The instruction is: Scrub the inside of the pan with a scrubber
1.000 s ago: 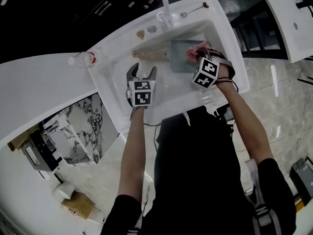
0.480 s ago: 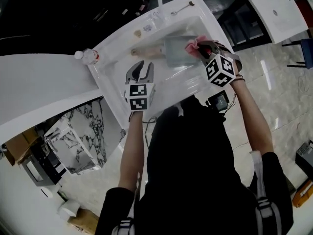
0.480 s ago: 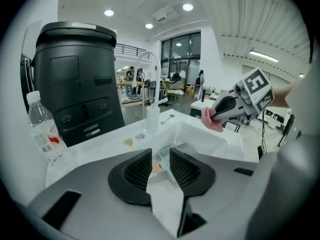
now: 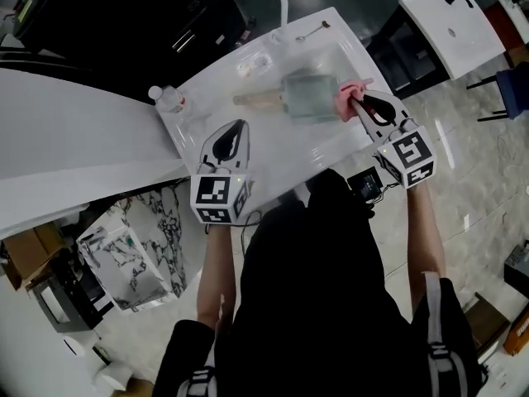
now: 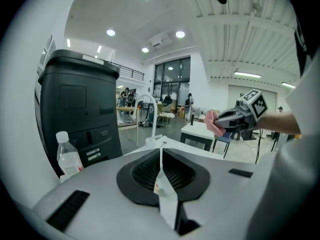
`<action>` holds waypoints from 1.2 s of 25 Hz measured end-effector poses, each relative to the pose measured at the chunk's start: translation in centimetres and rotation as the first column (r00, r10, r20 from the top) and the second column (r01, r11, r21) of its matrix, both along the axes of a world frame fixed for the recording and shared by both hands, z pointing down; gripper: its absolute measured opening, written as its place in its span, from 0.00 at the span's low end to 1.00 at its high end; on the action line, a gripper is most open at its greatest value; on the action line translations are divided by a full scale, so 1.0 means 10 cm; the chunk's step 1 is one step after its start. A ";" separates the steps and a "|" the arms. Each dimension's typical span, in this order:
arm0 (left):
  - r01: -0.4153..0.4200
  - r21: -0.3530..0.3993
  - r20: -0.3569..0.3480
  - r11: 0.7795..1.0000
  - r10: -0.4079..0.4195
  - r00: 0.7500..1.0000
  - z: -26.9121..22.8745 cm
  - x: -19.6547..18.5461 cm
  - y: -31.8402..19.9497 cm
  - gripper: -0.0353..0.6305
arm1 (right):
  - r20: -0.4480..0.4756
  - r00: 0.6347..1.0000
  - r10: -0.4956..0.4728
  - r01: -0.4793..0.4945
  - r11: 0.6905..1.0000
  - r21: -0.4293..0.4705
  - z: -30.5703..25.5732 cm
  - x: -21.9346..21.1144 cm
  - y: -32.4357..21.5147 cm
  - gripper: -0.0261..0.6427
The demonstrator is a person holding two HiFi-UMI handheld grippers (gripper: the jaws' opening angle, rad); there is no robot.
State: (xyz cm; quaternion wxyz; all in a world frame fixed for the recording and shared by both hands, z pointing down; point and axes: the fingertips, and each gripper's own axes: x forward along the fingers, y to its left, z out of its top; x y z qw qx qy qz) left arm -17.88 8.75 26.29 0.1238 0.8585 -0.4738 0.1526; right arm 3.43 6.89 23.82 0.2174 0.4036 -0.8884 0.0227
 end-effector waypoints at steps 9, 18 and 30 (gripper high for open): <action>-0.014 0.120 -0.102 0.993 0.027 0.994 -0.74 -0.14 0.28 0.12 | 0.402 0.905 0.136 -0.153 0.988 0.012 -0.77 0.14 0.47 0.09; -0.016 0.109 -0.108 0.994 0.027 0.994 -0.79 -0.24 0.37 0.12 | 0.448 0.889 0.096 -0.113 0.994 0.011 -0.96 0.07 0.72 0.09; -0.042 0.107 -0.112 0.993 0.054 0.992 -0.85 -0.19 0.44 0.12 | 0.413 0.907 0.086 -0.110 0.993 0.034 -1.02 0.02 0.83 0.09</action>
